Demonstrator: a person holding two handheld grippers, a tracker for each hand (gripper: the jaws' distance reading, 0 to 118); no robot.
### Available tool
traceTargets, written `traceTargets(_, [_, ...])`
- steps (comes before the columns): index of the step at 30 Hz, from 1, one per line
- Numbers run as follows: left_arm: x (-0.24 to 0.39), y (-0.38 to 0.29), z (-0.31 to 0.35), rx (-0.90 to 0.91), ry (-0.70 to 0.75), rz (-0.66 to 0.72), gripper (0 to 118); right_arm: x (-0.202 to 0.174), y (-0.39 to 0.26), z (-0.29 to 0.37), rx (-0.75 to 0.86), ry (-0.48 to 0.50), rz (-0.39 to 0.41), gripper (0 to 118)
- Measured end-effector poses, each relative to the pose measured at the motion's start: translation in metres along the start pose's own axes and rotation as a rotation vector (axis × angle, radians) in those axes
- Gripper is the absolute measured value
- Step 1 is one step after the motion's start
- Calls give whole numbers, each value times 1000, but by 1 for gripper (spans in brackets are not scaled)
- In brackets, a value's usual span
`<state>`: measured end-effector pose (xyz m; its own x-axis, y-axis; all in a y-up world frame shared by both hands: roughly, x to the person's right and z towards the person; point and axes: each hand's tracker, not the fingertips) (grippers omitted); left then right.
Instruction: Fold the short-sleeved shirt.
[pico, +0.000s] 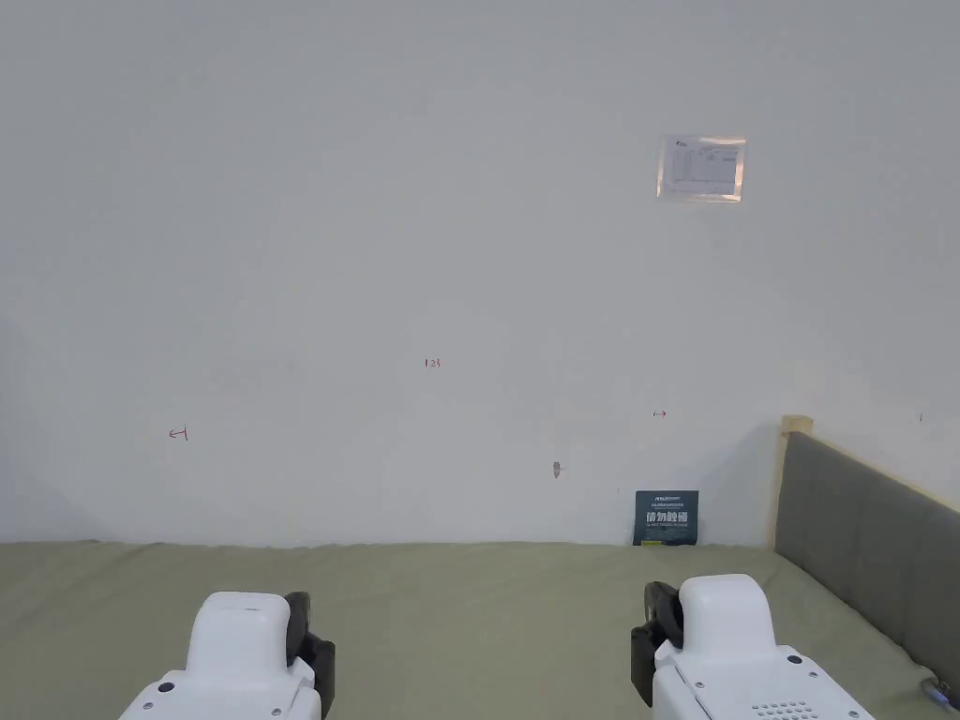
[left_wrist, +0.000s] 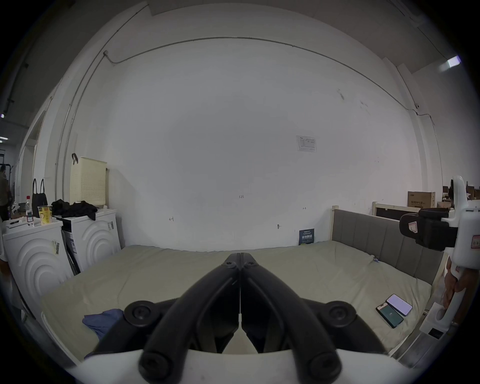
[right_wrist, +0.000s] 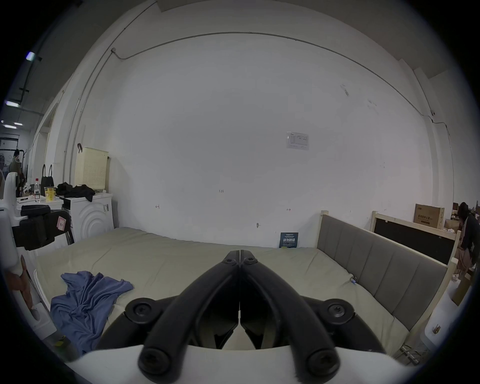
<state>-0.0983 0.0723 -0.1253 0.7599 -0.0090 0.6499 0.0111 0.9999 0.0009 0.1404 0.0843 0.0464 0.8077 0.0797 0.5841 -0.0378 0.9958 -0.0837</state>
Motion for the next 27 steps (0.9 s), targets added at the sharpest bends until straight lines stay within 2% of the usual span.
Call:
traceTargets(3, [-7, 2, 6, 0, 24, -12, 0, -6, 1, -2, -6, 32, 6, 0])
traceTargets(6, [-26, 4, 19, -1, 72, -34, 0, -30, 3, -7, -3, 93, 15, 0])
traceTargets(13, [-94, -3, 61, -40, 262, -49, 0, -122, 1, -16, 1, 318, 40, 0])
traceTargets(18, [-139, -15, 80, -107, 334, 8, 0, -164, -12, -21, -30, 439, -13, 0])
traceTargets(23, [-186, -46, 34, -374, 363, 44, 0, -191, -41, -36, -65, 473, 34, 0])
traceTargets(25, [-219, -82, -7, -526, 285, 195, 0, -197, -56, -46, -119, 526, -8, 0])
traceTargets(27, [-250, -125, -44, -696, 241, 256, 0, -203, -70, -55, -155, 542, -8, 0])
